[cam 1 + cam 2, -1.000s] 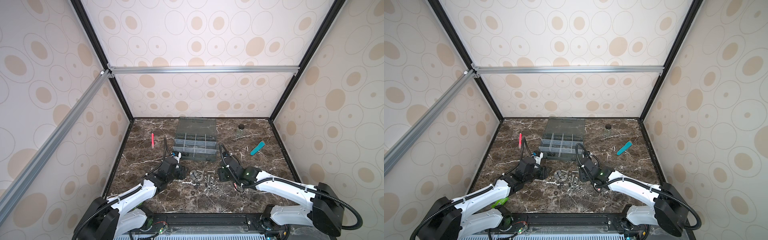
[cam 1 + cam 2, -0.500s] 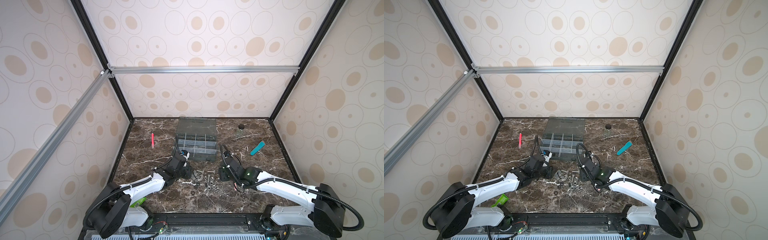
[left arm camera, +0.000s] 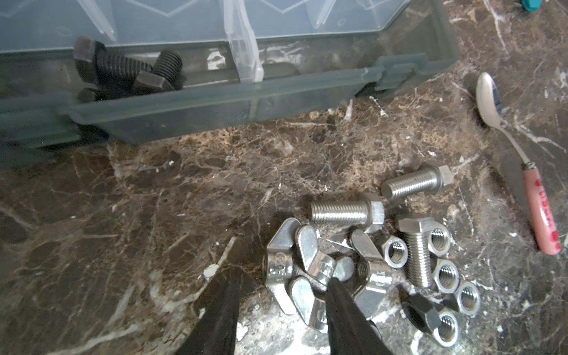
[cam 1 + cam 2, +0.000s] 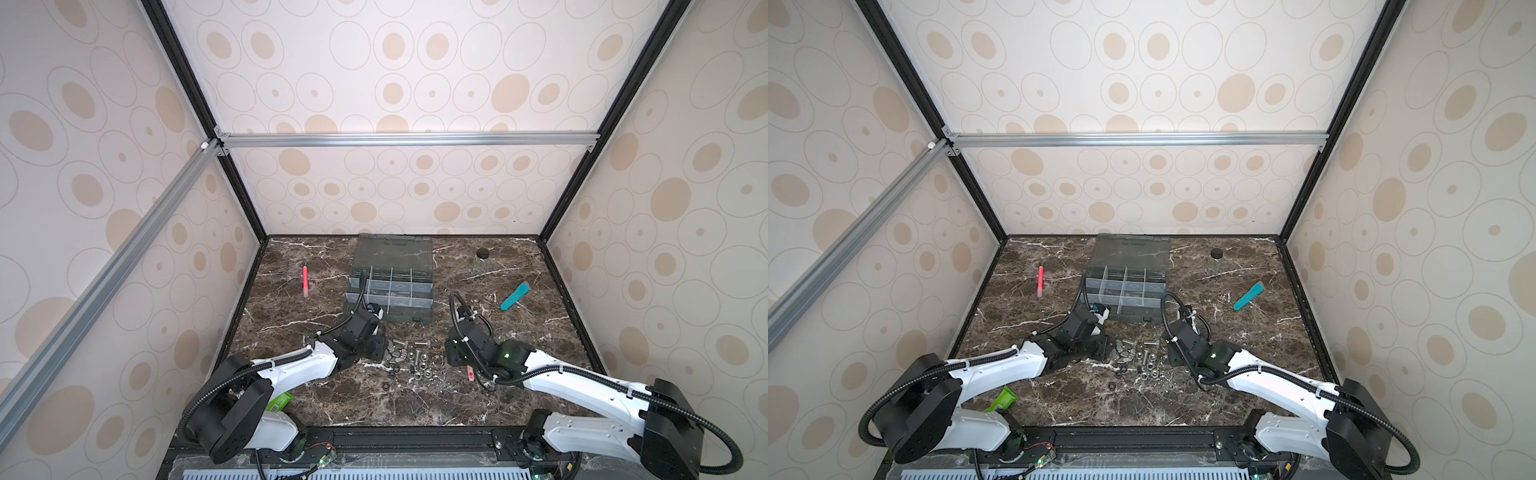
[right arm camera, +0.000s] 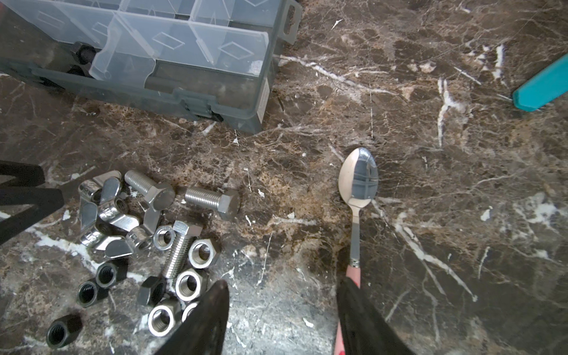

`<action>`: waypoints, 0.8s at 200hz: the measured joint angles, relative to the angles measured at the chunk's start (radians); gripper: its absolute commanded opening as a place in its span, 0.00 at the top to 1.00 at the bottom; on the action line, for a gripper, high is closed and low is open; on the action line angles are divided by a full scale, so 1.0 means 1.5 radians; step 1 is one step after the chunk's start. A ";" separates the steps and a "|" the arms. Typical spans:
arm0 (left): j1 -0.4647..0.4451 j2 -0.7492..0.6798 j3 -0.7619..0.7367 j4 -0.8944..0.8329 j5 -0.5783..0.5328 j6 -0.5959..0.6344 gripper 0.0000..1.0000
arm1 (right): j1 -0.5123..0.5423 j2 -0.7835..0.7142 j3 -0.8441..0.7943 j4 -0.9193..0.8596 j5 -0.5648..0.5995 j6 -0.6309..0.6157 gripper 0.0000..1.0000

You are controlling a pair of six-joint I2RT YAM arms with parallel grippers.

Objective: Sort the screws and nuts into containers
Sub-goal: 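Close the left gripper on a silver wing nut while the right gripper withdraws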

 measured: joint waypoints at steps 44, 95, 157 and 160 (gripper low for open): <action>-0.014 0.034 0.010 -0.010 -0.007 0.004 0.55 | 0.000 0.000 -0.001 0.002 0.001 0.003 0.40; -0.016 0.061 0.031 -0.014 -0.021 0.005 0.57 | 0.000 0.003 -0.001 0.002 0.001 0.003 0.40; -0.016 0.093 0.050 -0.023 -0.040 0.005 0.60 | 0.000 0.011 -0.001 0.002 0.001 0.003 0.40; -0.016 0.094 0.051 -0.024 -0.040 0.005 0.60 | 0.000 0.011 -0.001 0.002 0.001 0.003 0.40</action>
